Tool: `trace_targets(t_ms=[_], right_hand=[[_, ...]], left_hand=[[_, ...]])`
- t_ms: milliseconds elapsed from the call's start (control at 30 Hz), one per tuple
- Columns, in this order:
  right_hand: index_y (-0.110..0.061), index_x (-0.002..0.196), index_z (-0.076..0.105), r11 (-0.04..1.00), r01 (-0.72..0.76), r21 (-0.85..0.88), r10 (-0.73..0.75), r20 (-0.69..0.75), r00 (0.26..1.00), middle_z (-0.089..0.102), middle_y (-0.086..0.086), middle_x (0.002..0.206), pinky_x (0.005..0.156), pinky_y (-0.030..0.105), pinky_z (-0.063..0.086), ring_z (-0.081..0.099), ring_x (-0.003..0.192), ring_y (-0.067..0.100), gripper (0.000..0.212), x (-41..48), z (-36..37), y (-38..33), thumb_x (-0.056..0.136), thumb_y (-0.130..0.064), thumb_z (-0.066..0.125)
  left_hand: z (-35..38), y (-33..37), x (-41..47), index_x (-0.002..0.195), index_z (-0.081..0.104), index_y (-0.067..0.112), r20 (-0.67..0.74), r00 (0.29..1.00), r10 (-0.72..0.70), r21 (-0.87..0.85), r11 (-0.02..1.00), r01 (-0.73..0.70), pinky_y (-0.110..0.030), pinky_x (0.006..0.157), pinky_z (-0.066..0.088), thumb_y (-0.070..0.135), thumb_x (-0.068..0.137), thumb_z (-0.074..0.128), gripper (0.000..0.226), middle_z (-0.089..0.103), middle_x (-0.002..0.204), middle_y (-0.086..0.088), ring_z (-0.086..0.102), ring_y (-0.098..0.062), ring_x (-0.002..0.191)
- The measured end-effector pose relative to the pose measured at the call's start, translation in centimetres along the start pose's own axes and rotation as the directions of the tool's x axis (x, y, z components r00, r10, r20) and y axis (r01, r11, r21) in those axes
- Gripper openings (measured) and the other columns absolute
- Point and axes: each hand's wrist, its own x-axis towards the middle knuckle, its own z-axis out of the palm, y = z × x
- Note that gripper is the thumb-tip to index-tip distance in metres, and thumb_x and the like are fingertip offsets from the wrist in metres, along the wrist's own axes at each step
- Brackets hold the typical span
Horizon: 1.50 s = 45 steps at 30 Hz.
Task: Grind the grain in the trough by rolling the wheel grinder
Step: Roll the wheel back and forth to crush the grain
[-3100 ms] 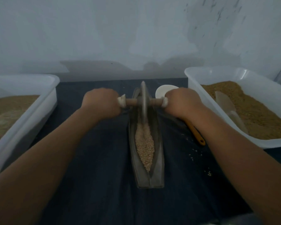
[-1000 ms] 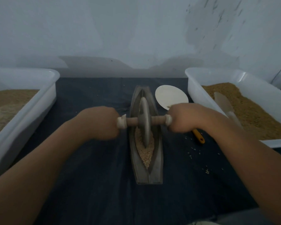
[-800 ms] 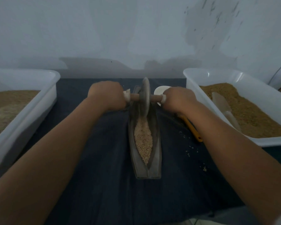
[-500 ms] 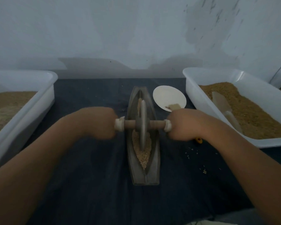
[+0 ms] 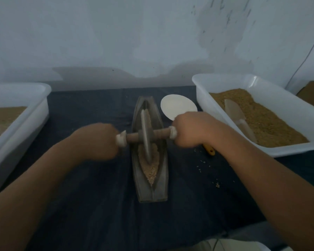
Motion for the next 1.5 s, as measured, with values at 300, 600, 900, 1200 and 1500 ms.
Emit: trace_targets(t_ms=[300,600,900,1200,1500], right_hand=[[-0.029,0.072,0.063,0.996,-0.085,0.004,0.085,-0.097,0.992,0.065,-0.007,0.072,0.055,0.031,0.044,0.062,0.066,0.014,0.021,3.2,0.5,0.8,0.081,-0.045,0.052],[-0.028,0.069,0.064,0.998,-0.003,0.066,-0.002,0.079,0.997,0.066,-0.005,0.063,0.053,0.031,0.051,0.064,0.058,0.008,0.017,-1.5,1.3,0.1,0.074,-0.042,0.057],[-0.028,0.069,0.060,0.992,-0.126,-0.020,0.118,-0.222,0.968,0.061,-0.007,0.070,0.055,0.029,0.041,0.060,0.067,0.016,0.022,2.2,1.3,0.0,0.084,-0.043,0.053],[-0.028,0.069,0.057,0.996,-0.015,-0.092,0.005,-0.110,0.994,0.062,-0.005,0.069,0.054,0.029,0.043,0.057,0.060,0.013,0.015,-2.5,0.1,-1.7,0.081,-0.037,0.061],[-0.023,0.077,0.066,0.995,-0.039,-0.090,0.030,-0.098,0.995,0.064,-0.003,0.080,0.059,0.031,0.046,0.061,0.071,0.017,0.013,-3.3,-1.5,-3.8,0.089,-0.029,0.062]], left_hand=[[-1.4,0.7,2.4,0.068,0.055,0.022,-0.139,0.989,-0.056,0.076,0.995,0.067,-0.033,0.066,0.052,0.049,0.081,0.062,0.031,0.055,0.069,0.009,0.053,-0.014,0.061],[0.1,0.6,-1.8,0.066,0.055,0.025,-0.084,0.995,0.059,0.077,0.996,-0.052,-0.030,0.061,0.053,0.047,0.071,0.059,0.023,0.057,0.064,0.009,0.056,-0.011,0.059],[-0.8,1.2,1.2,0.072,0.057,0.024,-0.204,0.974,-0.101,0.084,0.989,0.120,-0.034,0.067,0.053,0.049,0.079,0.057,0.026,0.060,0.074,0.008,0.061,-0.020,0.069],[2.5,0.7,-2.3,0.069,0.055,0.028,-0.211,0.976,-0.060,0.023,0.998,0.066,-0.028,0.054,0.039,0.049,0.074,0.054,0.021,0.056,0.067,0.011,0.051,-0.009,0.059],[1.9,2.8,-3.8,0.074,0.058,0.026,-0.255,0.960,-0.113,-0.002,0.993,0.116,-0.033,0.063,0.050,0.045,0.084,0.054,0.022,0.060,0.073,0.008,0.059,-0.016,0.065]])
